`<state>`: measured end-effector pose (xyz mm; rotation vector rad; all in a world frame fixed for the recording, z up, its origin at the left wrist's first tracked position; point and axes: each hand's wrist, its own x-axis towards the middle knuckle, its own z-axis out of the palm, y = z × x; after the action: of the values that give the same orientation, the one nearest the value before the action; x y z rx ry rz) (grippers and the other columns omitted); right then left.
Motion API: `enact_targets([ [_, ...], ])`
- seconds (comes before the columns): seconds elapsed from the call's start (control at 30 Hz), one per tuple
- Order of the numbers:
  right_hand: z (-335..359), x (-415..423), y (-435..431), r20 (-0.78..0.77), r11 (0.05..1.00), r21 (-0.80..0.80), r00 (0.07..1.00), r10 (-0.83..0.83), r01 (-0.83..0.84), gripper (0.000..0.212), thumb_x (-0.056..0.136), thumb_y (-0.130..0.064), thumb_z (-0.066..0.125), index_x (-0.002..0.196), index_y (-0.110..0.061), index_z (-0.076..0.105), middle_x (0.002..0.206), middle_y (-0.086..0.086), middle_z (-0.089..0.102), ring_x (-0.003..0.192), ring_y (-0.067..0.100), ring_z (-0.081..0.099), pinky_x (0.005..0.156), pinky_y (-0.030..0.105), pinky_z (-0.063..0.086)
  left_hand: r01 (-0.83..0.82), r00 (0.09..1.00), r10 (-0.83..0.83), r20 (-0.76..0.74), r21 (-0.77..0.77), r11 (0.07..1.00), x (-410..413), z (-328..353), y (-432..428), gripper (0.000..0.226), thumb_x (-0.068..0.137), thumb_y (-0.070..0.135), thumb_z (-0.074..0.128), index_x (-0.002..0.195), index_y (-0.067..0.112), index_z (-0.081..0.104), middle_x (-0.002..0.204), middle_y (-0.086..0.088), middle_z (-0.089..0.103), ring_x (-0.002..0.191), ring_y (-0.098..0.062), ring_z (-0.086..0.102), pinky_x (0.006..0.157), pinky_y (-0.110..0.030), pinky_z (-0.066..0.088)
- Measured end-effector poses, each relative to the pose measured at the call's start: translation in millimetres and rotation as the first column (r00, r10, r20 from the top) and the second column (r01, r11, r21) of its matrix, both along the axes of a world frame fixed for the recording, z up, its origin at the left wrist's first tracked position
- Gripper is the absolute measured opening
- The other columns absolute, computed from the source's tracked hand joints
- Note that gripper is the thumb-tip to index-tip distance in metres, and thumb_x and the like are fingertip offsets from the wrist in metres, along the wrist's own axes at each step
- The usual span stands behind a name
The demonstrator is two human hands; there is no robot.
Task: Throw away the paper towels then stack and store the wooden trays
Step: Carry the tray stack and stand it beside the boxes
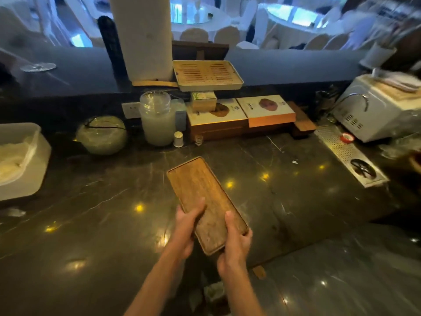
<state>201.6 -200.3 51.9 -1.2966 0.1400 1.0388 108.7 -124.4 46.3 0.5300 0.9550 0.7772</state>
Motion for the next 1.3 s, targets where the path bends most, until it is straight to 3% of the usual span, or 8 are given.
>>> enact_targets([
  [0.13, 15, 5, -30, -0.003, 0.996, 0.009, 0.996, -0.09, 0.09, 0.067, 0.068, -0.04, 0.083, 0.124, -0.028, 0.046, 0.114, 0.008, 0.066, 0.102, 0.024, 0.068, 0.074, 0.041, 0.061, 0.067, 0.99, -0.051, -0.134, 0.12, 0.99, 23, 15, -17, 0.073, 0.075, 0.027, 0.081, 0.134, 0.025, 0.038, 0.126, -0.006, 0.06, 0.111, -0.024, 0.064, 0.095, -0.05, 0.054],
  [0.3, 34, 67, -86, 0.026, 0.984, 0.091, 0.989, 0.148, -0.15, 0.066, 0.065, -0.042, 0.082, 0.119, -0.012, 0.057, 0.11, 0.015, 0.073, 0.099, 0.028, 0.071, 0.077, 0.042, 0.059, 0.317, 0.931, -0.254, -0.263, 0.237, 0.918, 52, 52, -19, 0.088, 0.065, 0.039, 0.086, 0.137, 0.029, 0.037, 0.126, -0.001, 0.059, 0.111, -0.022, 0.063, 0.093, -0.048, 0.054],
  [0.43, 53, 127, -112, 0.105, 0.937, 0.172, 0.952, 0.288, -0.302, 0.065, 0.07, -0.053, 0.081, 0.123, -0.021, 0.061, 0.118, 0.012, 0.07, 0.108, 0.027, 0.068, 0.076, 0.036, 0.058, 0.487, 0.86, -0.404, -0.311, 0.268, 0.831, 102, 81, -34, 0.079, 0.069, 0.037, 0.085, 0.132, 0.035, 0.037, 0.123, 0.005, 0.057, 0.109, -0.017, 0.061, 0.083, -0.035, 0.053],
  [0.53, 61, 173, -123, 0.237, 0.94, 0.043, 0.918, 0.318, -0.337, 0.067, 0.071, -0.064, 0.074, 0.128, -0.034, 0.055, 0.113, -0.004, 0.073, 0.105, 0.018, 0.07, 0.077, 0.031, 0.059, 0.565, 0.817, -0.464, -0.344, 0.312, 0.764, 155, 87, -59, 0.091, 0.061, 0.042, 0.086, 0.136, 0.029, 0.037, 0.126, 0.002, 0.058, 0.112, -0.018, 0.061, 0.096, -0.044, 0.052],
  [0.7, 60, 268, -157, 0.255, 0.933, -0.071, 0.898, 0.358, -0.352, 0.086, 0.058, -0.069, 0.08, 0.132, -0.041, 0.045, 0.114, -0.005, 0.07, 0.092, 0.01, 0.073, 0.068, 0.025, 0.059, 0.575, 0.814, -0.486, -0.318, 0.325, 0.751, 257, 81, -97, 0.08, 0.07, 0.038, 0.083, 0.134, 0.032, 0.037, 0.123, 0.007, 0.058, 0.106, -0.011, 0.064, 0.077, -0.026, 0.054],
  [0.97, 56, 427, -219, 0.312, 0.947, -0.069, 0.895, 0.32, -0.314, 0.079, 0.061, -0.061, 0.084, 0.127, -0.036, 0.05, 0.108, -0.005, 0.073, 0.094, 0.013, 0.073, 0.073, 0.031, 0.06, 0.562, 0.827, -0.504, -0.25, 0.33, 0.758, 412, 76, -162, 0.082, 0.069, 0.044, 0.082, 0.136, 0.038, 0.035, 0.125, 0.006, 0.058, 0.108, -0.014, 0.064, 0.08, -0.03, 0.054],
  [1.17, 50, 496, -205, 0.279, 0.932, -0.06, 0.89, 0.36, -0.358, 0.084, 0.057, -0.064, 0.084, 0.128, -0.037, 0.047, 0.116, -0.002, 0.068, 0.092, 0.01, 0.072, 0.071, 0.028, 0.06, 0.525, 0.848, -0.445, -0.29, 0.337, 0.782, 483, 72, -155, 0.06, 0.091, 0.057, 0.049, 0.143, 0.036, 0.03, 0.131, 0.006, 0.053, 0.113, -0.015, 0.061, 0.092, -0.039, 0.053],
  [1.3, 43, 528, -174, 0.243, 0.924, -0.003, 0.896, 0.372, -0.383, 0.082, 0.062, -0.058, 0.084, 0.13, -0.032, 0.046, 0.119, 0.002, 0.067, 0.095, 0.014, 0.072, 0.073, 0.031, 0.06, 0.509, 0.855, -0.43, -0.291, 0.307, 0.804, 518, 68, -118, 0.056, 0.095, 0.052, 0.045, 0.145, 0.031, 0.031, 0.128, 0.005, 0.054, 0.111, -0.017, 0.062, 0.083, -0.034, 0.052],
])
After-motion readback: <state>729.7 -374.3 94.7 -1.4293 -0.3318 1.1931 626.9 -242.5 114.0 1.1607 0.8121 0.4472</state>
